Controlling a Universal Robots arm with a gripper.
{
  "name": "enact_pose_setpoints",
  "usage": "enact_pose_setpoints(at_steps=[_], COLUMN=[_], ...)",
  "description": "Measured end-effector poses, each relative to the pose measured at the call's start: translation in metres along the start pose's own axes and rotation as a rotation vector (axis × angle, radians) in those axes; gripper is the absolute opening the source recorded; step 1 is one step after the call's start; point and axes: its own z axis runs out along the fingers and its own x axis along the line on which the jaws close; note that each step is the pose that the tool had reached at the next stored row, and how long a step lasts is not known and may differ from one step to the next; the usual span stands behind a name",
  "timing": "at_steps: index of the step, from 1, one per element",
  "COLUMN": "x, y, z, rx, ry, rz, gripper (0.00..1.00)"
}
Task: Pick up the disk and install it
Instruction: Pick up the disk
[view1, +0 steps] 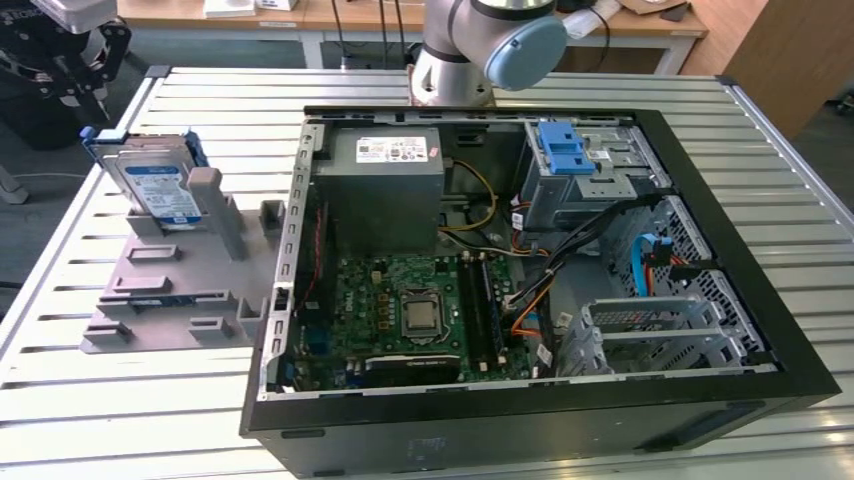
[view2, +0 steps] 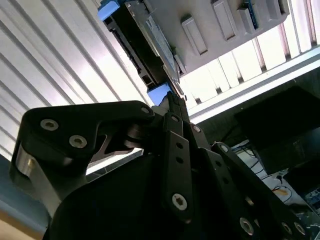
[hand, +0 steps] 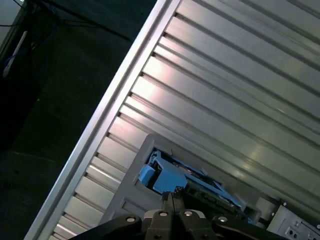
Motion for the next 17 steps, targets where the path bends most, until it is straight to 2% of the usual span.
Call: enact_pose_setpoints(at_steps=[8, 13, 17], x=[0.0000, 0.0000, 0.0000], y=[0.0000, 0.0000, 0.0000], z=[0.0006, 0.0006, 0.0006], rx=[0.0008, 0.0018, 0.0046], ry=[0.0020, 0.0020, -0.0010], rz=[-0.141, -0.207, -0.246], gripper=[0.11, 0.11, 0.11])
